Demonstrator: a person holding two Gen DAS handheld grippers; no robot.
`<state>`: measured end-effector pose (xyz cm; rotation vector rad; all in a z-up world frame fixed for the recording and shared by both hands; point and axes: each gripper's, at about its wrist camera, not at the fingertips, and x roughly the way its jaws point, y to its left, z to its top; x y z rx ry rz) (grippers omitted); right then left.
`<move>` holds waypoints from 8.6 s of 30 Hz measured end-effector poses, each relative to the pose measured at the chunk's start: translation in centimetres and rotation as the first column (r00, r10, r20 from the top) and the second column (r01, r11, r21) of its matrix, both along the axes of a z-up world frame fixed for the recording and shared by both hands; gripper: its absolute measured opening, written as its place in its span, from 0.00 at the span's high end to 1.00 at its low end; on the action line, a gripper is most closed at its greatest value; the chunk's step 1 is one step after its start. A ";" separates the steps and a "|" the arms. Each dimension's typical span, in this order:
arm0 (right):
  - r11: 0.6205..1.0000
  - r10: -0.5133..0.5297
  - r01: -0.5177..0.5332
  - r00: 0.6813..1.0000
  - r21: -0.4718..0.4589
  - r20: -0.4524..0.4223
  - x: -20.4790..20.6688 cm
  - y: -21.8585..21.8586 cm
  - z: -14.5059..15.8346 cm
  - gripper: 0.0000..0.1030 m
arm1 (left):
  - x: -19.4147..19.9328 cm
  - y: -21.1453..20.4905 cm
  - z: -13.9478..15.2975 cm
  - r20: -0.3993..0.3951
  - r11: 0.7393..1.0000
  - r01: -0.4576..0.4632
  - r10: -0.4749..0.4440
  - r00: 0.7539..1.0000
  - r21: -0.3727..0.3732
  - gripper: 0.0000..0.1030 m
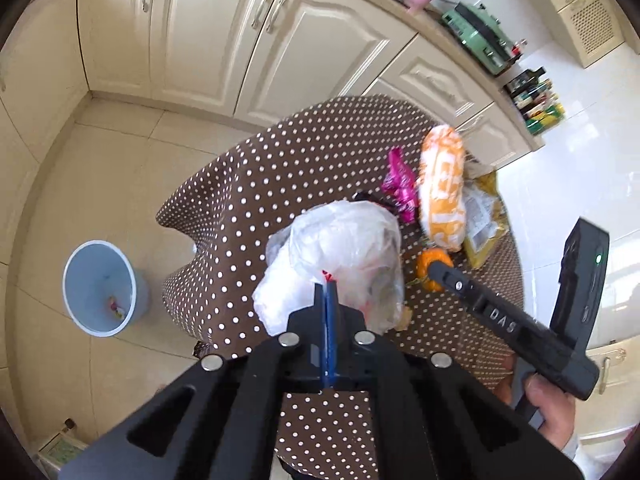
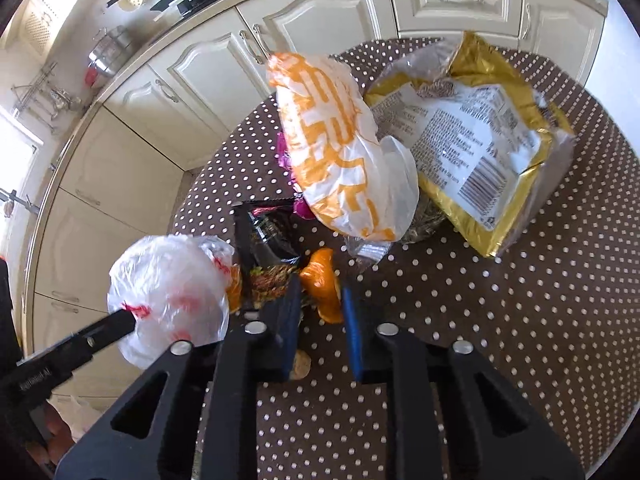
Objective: Collect trash
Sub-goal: 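Grasp the white plastic bag with the left tool while the right tool grasps the orange peel, then carry the bag and peel over the wastebasket and open both tools, then grasp the white receipt strip with the left tool while the right tool grasps the bread crust, then carry the strip and crust over the wastebasket and open both tools, then return to the table and grasp the round yellow cracker with the left tool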
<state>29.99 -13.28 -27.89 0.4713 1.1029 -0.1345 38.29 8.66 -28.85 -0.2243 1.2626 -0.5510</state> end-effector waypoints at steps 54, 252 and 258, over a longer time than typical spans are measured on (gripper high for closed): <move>0.865 0.495 -0.495 0.868 -0.075 -0.021 11.9 39.1 -0.2 0.88 | 3.4 38.5 1.1 0.034 0.893 -0.414 0.415 0.909 0.176 0.67; 1.000 0.020 -0.020 0.999 0.000 -0.026 1.5 -0.4 0.0 0.68 | 1.4 -7.1 -1.5 -0.006 0.957 0.150 -0.153 0.988 0.247 0.50; 0.999 0.034 -0.032 0.999 0.042 -0.040 1.2 -1.7 -1.2 0.68 | 2.1 -9.2 -4.3 -0.032 0.938 0.157 -0.155 0.987 0.308 0.50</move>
